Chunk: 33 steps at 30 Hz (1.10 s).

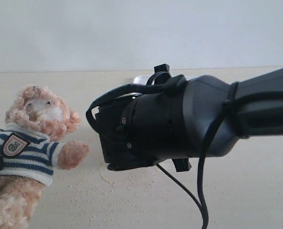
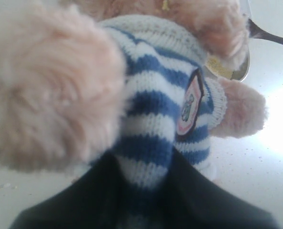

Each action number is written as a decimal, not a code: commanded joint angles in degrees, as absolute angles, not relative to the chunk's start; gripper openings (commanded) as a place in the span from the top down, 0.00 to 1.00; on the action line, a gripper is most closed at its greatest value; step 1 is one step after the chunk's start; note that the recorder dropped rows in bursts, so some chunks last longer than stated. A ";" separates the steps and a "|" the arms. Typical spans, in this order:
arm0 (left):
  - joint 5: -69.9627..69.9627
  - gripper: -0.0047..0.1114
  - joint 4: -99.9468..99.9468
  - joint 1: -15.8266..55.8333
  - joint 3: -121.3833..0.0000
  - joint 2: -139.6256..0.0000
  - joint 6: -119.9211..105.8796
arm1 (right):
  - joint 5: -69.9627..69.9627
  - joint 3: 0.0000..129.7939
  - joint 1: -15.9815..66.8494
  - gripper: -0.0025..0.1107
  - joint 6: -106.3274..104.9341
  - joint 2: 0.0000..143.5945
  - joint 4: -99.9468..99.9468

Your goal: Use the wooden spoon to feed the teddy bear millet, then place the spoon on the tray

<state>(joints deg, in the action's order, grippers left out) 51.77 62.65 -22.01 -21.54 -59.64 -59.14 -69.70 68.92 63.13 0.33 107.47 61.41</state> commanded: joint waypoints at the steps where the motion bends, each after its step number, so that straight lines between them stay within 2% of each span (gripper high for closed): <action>1: 52.04 0.92 63.56 -22.15 -21.44 -59.18 -59.50 | -69.96 68.70 63.43 0.84 -0.48 108.59 62.20; 19: 52.04 0.92 63.56 -22.15 -21.44 -59.18 -59.50 | -69.96 68.82 63.98 0.84 -0.48 110.97 57.93; 33: 52.04 0.92 63.56 -22.15 -21.44 -59.18 -59.50 | -69.96 76.66 63.88 0.84 -0.75 110.97 48.43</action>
